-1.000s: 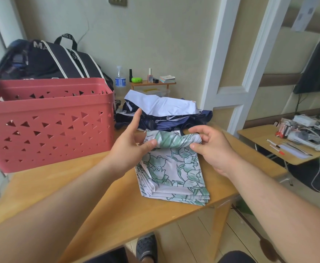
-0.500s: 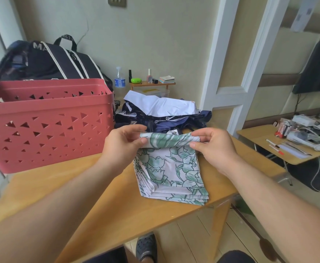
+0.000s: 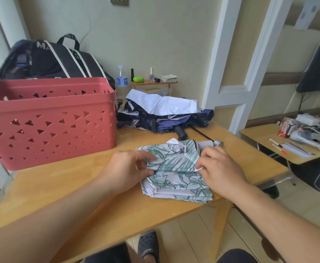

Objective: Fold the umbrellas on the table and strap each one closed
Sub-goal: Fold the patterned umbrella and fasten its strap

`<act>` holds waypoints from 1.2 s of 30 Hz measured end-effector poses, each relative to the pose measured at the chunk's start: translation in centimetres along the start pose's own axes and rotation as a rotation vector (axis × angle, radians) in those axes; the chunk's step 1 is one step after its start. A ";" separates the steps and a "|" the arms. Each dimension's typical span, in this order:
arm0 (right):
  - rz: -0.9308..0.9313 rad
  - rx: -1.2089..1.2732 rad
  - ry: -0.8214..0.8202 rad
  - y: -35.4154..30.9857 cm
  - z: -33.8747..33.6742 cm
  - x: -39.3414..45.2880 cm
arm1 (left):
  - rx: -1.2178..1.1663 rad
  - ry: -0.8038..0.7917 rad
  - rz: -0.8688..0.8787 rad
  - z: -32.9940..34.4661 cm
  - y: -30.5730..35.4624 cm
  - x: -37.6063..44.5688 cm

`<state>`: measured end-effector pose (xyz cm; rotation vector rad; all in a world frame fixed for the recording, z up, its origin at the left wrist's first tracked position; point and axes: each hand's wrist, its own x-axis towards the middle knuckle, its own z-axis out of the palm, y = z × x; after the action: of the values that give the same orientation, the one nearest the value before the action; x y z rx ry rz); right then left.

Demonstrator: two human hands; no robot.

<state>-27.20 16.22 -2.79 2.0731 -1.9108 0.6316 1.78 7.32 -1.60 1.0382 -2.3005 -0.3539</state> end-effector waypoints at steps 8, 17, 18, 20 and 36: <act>-0.065 -0.127 -0.166 -0.5 -0.7 0.5 | 0.446 0.055 0.460 0.9 -1.5 -0.3; -0.172 -0.136 -0.117 -0.9 -1.7 0.2 | 0.480 -0.015 0.736 1.2 -2.1 0.6; -0.173 -0.137 -0.148 -0.8 -1.6 0.1 | 0.464 -0.031 0.722 1.2 -2.2 0.6; -0.123 -0.142 -0.246 -0.6 -1.6 -0.1 | 0.436 -0.041 0.700 1.2 -2.2 0.6; 0.150 -0.053 -0.335 -3.3 -3.0 2.3 | 0.866 -0.429 0.396 2.7 5.5 2.6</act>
<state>-24.24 16.00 1.30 2.1243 -2.2528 0.2699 -4.48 9.05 -0.20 0.8755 -3.0595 0.7101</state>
